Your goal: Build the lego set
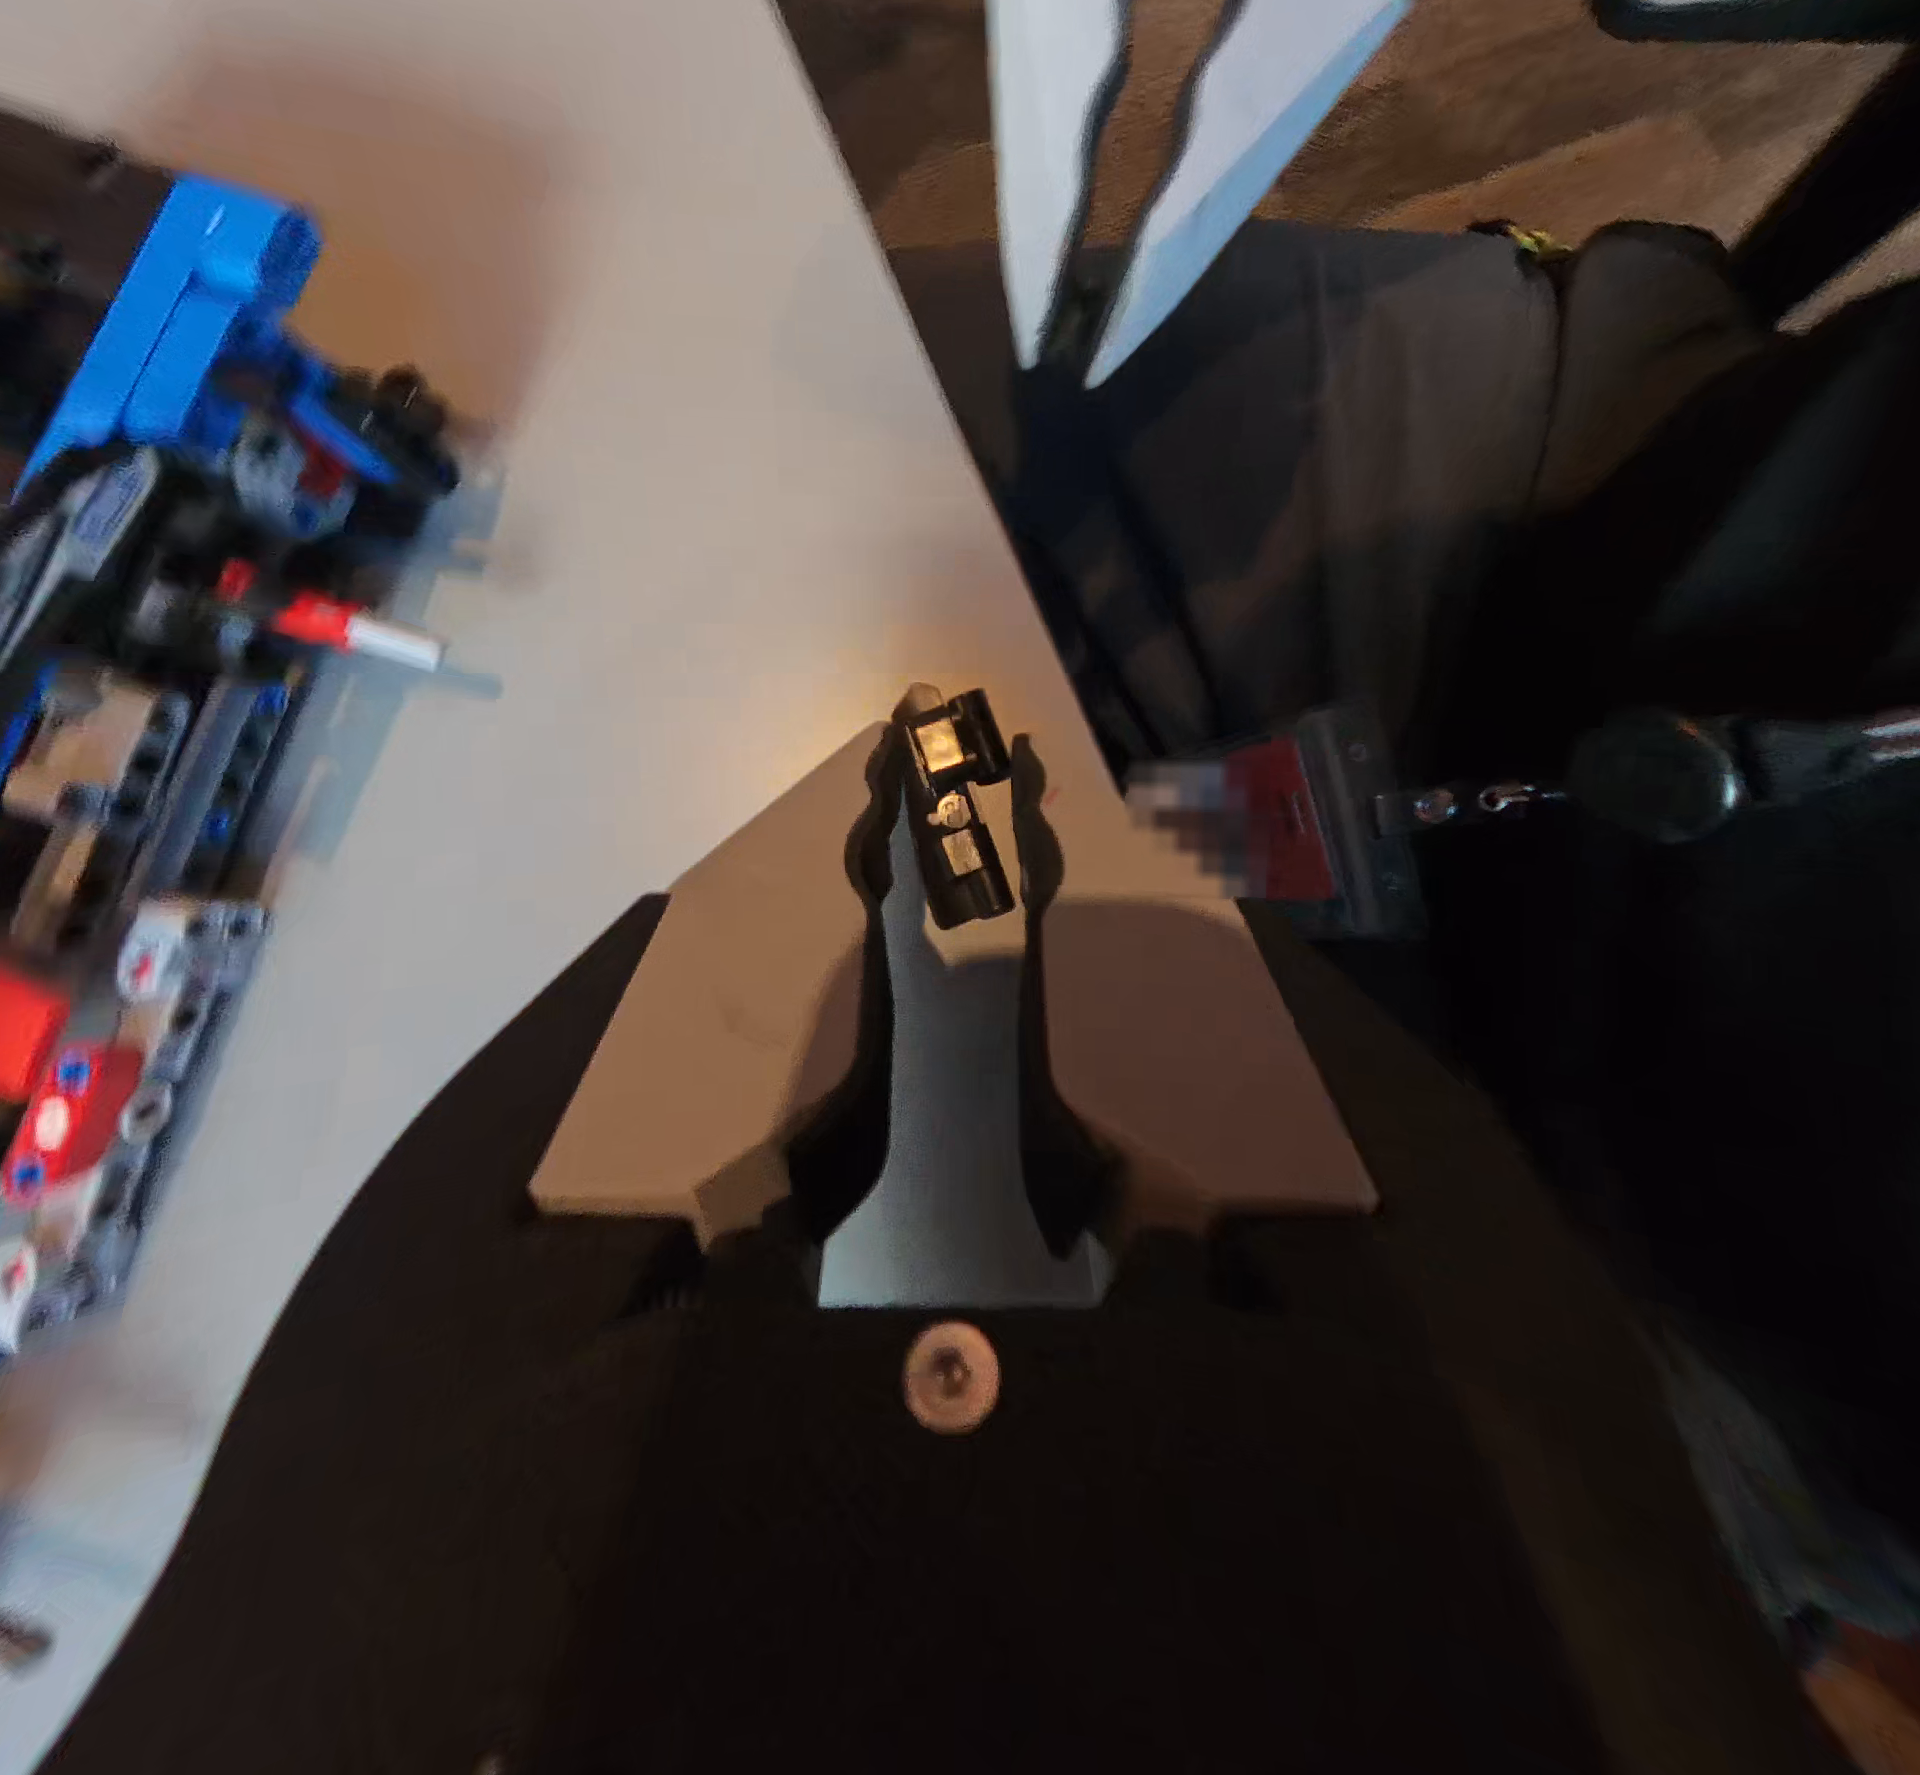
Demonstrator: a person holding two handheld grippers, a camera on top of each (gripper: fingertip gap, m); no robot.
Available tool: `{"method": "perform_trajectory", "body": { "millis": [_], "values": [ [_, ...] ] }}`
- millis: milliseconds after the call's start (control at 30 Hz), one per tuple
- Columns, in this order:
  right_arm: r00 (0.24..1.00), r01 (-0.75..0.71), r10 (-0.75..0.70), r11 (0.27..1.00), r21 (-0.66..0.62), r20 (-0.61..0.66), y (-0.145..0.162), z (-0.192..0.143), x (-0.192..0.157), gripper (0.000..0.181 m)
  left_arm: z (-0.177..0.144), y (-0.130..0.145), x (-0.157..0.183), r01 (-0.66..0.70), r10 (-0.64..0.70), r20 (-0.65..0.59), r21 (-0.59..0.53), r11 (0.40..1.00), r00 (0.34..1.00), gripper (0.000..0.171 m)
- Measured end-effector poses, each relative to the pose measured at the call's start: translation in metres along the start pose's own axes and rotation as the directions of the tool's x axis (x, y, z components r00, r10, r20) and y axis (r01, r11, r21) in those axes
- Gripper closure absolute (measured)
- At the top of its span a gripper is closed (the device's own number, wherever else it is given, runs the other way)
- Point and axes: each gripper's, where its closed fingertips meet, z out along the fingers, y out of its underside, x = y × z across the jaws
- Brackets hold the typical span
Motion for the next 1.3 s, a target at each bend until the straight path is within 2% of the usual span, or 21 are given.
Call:
{"method": "perform_trajectory", "body": {
  "millis": [133,300,500,967,1300],
  "values": [
    [1.000,-0.018,0.019,0.999,-0.048,0.017,0.000,0.006,-0.003,0.176,0.013,-0.015,0.006,-0.134,0.134,-0.088,0.011,0.991,0.987,0.154],
    [0.997,-0.074,0.073,0.995,-0.071,-0.014,0.000,0.012,0.000,0.177,0.020,-0.024,0.006,-0.205,0.216,-0.163,0.085,0.975,0.963,0.154],
    [0.999,-0.045,0.045,0.993,-0.106,-0.007,0.000,0.015,-0.005,0.176,0.022,-0.027,0.009,-0.285,0.311,-0.165,0.164,0.944,0.936,0.158],
    [0.998,-0.027,0.021,0.992,-0.123,-0.051,0.002,0.021,-0.004,0.176,0.022,-0.027,0.013,-0.300,0.332,-0.204,0.174,0.938,0.921,0.158],
    [0.999,-0.027,0.025,0.997,-0.072,-0.037,-0.002,0.023,-0.007,0.177,0.022,-0.027,0.013,-0.282,0.316,-0.223,0.171,0.944,0.922,0.158]
  ]
}}
